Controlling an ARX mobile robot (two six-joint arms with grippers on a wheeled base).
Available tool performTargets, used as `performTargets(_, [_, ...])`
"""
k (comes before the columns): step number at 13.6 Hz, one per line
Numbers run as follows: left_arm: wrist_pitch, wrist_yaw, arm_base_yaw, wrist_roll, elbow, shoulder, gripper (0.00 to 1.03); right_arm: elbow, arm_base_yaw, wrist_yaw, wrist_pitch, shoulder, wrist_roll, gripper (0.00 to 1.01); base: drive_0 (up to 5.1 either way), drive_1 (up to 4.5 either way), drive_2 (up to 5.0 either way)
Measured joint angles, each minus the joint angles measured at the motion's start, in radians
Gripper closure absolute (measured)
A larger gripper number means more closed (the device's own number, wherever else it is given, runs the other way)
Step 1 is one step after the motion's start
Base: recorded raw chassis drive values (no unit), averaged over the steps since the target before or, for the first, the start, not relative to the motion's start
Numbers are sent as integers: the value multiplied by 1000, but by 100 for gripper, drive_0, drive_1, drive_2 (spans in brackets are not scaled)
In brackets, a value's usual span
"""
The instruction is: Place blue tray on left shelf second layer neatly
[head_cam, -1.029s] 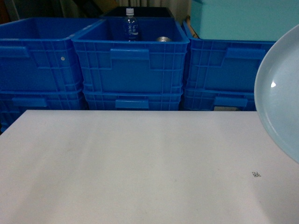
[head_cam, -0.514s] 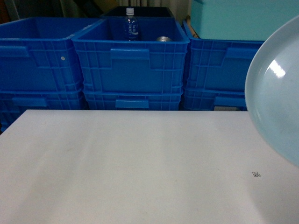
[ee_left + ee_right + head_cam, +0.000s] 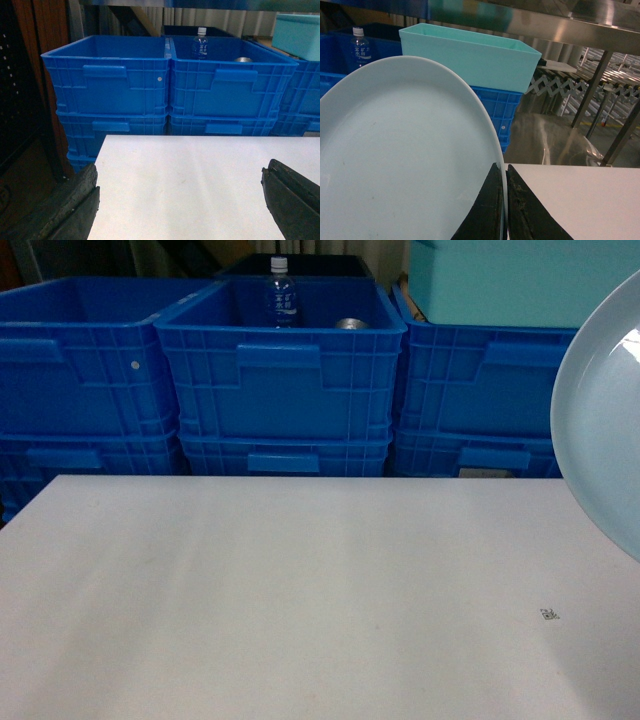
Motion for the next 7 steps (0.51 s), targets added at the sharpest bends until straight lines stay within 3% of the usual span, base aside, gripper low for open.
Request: performTargets(7, [0,0,0,0,0,0,5,-1,0,0,0,0,-2,99,0,0,0])
